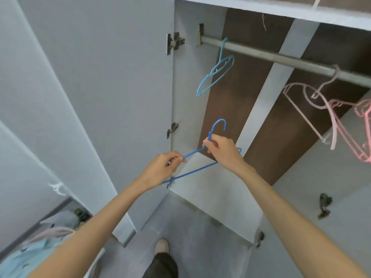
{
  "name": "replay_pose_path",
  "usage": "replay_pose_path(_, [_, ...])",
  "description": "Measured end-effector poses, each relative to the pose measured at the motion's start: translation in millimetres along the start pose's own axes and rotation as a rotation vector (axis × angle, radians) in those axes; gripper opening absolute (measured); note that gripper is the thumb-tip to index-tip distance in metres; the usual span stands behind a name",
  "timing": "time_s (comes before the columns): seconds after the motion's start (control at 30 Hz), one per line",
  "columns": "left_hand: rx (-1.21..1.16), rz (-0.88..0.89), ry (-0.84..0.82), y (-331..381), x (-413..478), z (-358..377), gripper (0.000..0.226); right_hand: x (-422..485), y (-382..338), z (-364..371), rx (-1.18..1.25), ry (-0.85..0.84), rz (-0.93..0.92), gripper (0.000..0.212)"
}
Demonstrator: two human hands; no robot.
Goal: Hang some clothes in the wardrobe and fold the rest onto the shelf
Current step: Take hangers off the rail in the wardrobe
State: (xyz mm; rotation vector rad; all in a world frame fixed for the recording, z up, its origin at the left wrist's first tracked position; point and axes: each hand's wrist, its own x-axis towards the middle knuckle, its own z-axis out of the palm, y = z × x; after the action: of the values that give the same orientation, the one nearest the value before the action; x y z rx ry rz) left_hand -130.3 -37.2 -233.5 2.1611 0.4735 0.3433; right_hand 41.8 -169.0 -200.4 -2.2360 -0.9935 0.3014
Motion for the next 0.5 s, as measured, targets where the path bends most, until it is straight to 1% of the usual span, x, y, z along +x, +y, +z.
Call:
replay_pose_path(0.1, [-0.009,-0.091,-0.059,-26,-49,-12,0.021,-38,-17,41,0.062,-0.103,0.039,0.022])
replay_pose_path(0.2, [-0.009,-0.194,-0.107,-54,-91,-27,0.017,-71,-31,85,0.130,-0.180,0.077,0.018])
replay_pose_path(0.27, [-0.013,-0.260,-0.139,-74,-117,-38,0.013,-91,-41,115,0.139,-0.236,0.108,0.017])
replay_pose_path(0.3, [-0.011,-0.301,-0.158,-93,-137,-53,0.012,-103,-54,143,0.148,-0.267,0.127,0.019])
replay_pose_path(0.33, [-0.003,-0.323,-0.178,-107,-152,-63,0.012,-114,-64,163,0.153,-0.285,0.151,0.020])
replay_pose_path(0.4, [-0.004,-0.342,-0.199,-119,-166,-65,0.015,-125,-69,179,0.154,-0.297,0.189,0.021])
replay_pose_path(0.5, [-0.025,-0.363,-0.267,-136,-190,-70,0.020,-138,-75,207,0.159,-0.276,0.231,0.020])
